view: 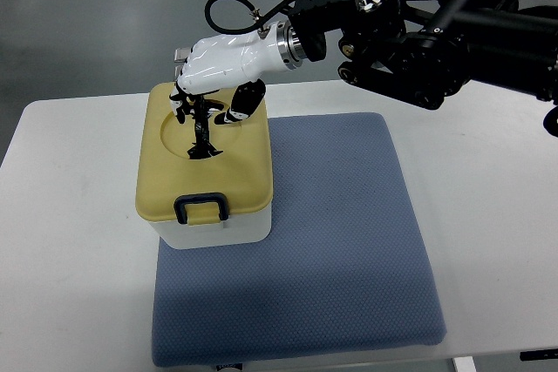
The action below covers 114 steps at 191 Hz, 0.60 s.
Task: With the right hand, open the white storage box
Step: 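Close the right hand fingers around the black handle on the lid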
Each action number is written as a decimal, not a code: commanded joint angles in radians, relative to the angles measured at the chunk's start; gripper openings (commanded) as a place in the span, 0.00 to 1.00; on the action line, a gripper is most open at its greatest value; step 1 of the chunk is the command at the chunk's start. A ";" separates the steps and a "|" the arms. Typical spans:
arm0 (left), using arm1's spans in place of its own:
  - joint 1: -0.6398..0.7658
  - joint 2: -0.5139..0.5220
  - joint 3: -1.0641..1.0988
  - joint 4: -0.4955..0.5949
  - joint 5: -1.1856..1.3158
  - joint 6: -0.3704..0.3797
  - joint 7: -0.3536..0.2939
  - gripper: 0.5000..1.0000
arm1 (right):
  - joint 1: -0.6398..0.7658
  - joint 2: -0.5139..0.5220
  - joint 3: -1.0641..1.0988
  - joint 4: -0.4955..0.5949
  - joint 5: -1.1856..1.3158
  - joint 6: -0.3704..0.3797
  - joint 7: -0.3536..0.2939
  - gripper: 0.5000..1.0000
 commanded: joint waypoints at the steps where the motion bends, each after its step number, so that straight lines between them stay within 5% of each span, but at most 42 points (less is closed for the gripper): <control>1: 0.000 0.000 0.000 0.001 0.000 0.000 0.000 1.00 | 0.008 -0.001 0.000 0.000 0.000 -0.007 0.000 0.30; 34: -0.001 0.000 0.001 0.001 0.000 0.000 0.000 1.00 | 0.011 0.000 0.000 0.000 0.000 -0.010 0.000 0.14; 114: -0.001 0.000 0.001 0.001 0.000 0.000 0.000 1.00 | 0.013 0.000 -0.001 0.002 0.000 -0.008 0.000 0.16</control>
